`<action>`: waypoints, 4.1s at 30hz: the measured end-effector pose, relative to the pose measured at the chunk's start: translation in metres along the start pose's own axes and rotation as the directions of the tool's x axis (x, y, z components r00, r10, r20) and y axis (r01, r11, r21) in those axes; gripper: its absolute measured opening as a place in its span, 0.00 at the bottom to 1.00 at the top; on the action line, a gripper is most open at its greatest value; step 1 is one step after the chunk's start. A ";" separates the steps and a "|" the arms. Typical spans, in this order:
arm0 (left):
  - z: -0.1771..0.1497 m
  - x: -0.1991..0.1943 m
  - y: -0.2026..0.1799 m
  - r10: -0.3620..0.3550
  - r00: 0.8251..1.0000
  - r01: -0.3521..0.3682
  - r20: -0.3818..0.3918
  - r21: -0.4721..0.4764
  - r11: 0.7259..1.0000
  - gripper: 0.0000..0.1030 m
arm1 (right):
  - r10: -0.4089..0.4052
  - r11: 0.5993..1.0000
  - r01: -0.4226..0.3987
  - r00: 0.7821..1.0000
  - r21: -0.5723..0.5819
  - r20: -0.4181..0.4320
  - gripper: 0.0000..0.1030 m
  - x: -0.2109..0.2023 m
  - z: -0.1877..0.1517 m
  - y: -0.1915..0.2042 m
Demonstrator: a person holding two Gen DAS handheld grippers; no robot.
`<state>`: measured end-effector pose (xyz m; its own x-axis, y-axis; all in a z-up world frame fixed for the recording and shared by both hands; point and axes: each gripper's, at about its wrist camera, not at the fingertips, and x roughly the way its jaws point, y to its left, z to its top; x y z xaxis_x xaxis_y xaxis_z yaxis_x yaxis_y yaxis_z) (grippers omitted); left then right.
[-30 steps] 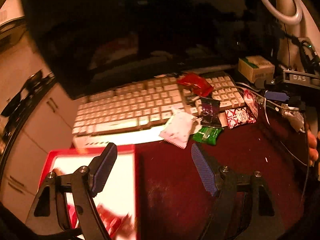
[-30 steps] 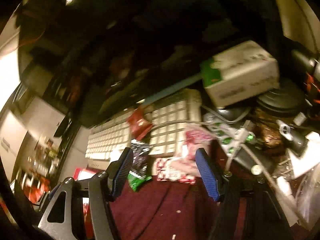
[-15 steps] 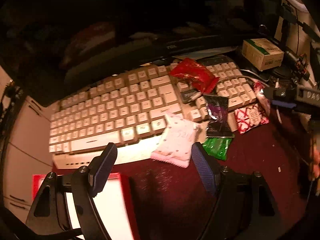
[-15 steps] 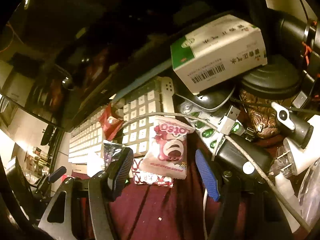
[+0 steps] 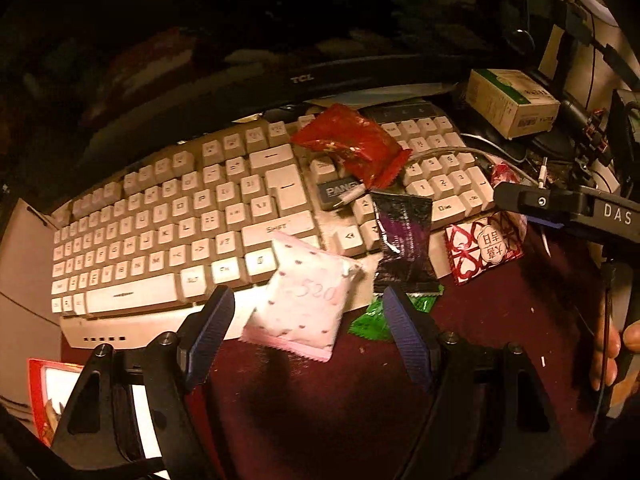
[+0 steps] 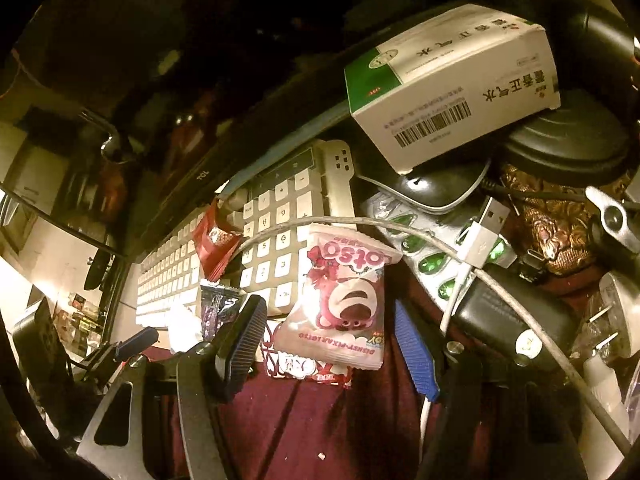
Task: Organize snacks
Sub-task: 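Grasp the white dotted packet with the left tool while the right tool grasps the pink Lotso packet, then carry the white packet with the left tool while the right tool carries the Lotso packet to the tray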
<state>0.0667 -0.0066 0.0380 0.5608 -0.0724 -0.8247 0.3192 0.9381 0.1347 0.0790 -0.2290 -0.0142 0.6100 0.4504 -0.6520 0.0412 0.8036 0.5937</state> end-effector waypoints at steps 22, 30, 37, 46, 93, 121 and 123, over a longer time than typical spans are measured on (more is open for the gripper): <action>-0.011 -0.027 -0.018 0.044 0.996 -0.048 0.077 0.054 0.997 0.05 | 0.002 0.999 -0.001 1.000 -0.053 0.020 0.47 -0.001 -0.001 0.011; -0.006 -0.028 0.009 0.142 0.988 -0.144 0.059 0.018 0.989 0.79 | -0.011 0.999 0.011 1.000 -0.031 -0.004 0.48 0.004 0.000 0.005; -0.005 0.011 0.012 0.053 0.997 -0.055 -0.059 -0.029 0.998 0.79 | -0.009 1.000 0.009 1.000 -0.022 -0.010 0.48 0.005 0.001 0.005; -0.001 0.030 0.011 -0.091 0.994 0.084 -0.058 -0.117 0.990 0.61 | -0.013 1.000 0.012 1.000 -0.024 -0.014 0.48 0.006 0.001 0.006; -0.149 -0.142 0.065 0.100 0.949 -0.004 0.298 -0.305 0.952 0.35 | 0.231 0.892 -0.234 0.971 -0.388 -0.055 0.47 -0.018 -0.087 0.138; -0.197 -0.121 0.184 0.303 0.939 -0.165 0.161 -0.563 0.810 0.38 | 0.260 0.658 -0.390 0.921 -0.644 -0.291 0.49 0.044 -0.204 0.277; -0.198 -0.118 0.188 0.307 0.940 -0.171 0.147 -0.576 0.799 0.41 | 0.242 0.643 -0.381 0.924 -0.664 -0.296 0.51 0.045 -0.209 0.279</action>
<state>-0.0912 0.2452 0.0520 0.7380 0.1702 -0.6530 -0.2807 0.9574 -0.0676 -0.0476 0.0965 0.0234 0.3399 0.7254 -0.5985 -0.7314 0.6039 0.3166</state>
